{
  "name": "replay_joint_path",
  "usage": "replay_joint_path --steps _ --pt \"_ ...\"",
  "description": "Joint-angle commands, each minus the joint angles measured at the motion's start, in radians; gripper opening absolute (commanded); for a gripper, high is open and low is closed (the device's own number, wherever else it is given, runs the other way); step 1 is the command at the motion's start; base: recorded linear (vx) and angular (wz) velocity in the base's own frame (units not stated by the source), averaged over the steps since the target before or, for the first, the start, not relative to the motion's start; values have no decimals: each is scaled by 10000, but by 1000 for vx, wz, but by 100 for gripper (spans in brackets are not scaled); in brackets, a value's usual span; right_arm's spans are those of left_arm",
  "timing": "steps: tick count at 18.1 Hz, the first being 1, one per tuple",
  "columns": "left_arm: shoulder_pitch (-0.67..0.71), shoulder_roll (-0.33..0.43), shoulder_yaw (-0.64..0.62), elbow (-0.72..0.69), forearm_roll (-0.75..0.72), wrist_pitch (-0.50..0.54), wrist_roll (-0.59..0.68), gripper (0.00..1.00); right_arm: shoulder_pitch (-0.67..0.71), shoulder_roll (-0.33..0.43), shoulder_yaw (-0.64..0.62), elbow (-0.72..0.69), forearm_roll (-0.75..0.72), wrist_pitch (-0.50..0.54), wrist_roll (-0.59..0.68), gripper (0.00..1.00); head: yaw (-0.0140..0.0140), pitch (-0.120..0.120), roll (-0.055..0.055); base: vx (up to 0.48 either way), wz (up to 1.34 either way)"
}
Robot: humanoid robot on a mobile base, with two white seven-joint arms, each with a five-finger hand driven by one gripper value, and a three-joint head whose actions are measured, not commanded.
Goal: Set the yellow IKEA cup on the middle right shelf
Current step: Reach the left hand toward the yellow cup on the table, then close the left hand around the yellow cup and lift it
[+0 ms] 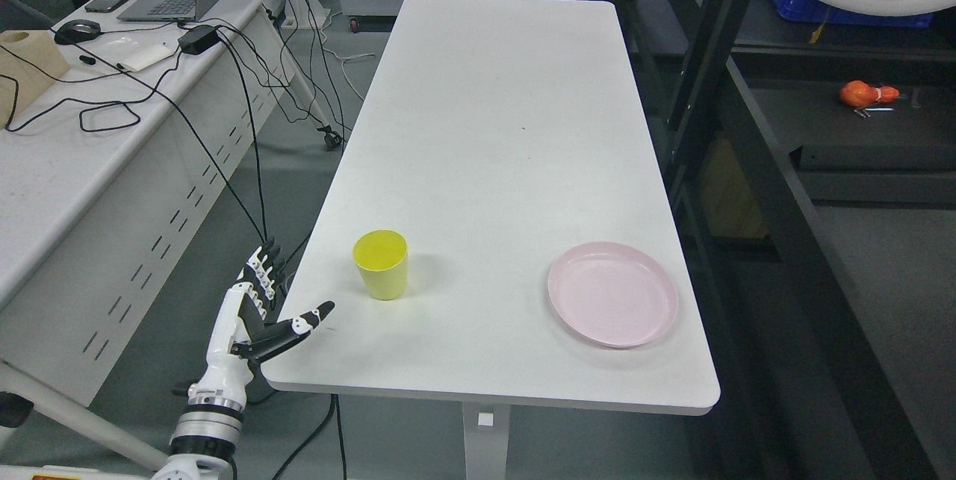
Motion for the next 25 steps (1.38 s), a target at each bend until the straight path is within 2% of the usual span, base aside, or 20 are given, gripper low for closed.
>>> replay_joint_path --steps 1,11,16,25 --pt "-95 175 -857 229 0 -37 -11 99 108 -175 169 -1 -245 7 -2150 99 0 0 0 24 0" --pt "-233 175 -981 459 -15 70 5 99 108 -175 169 -1 -245 7 -2150 99 0 0 0 58 0" --pt "-493 175 -751 1011 -16 71 5 99 108 -175 169 -1 -245 7 -2150 99 0 0 0 68 -2" --pt "-509 175 -1931 951 0 -174 -240 99 108 -175 169 -1 -245 7 -2150 99 0 0 0 58 0"
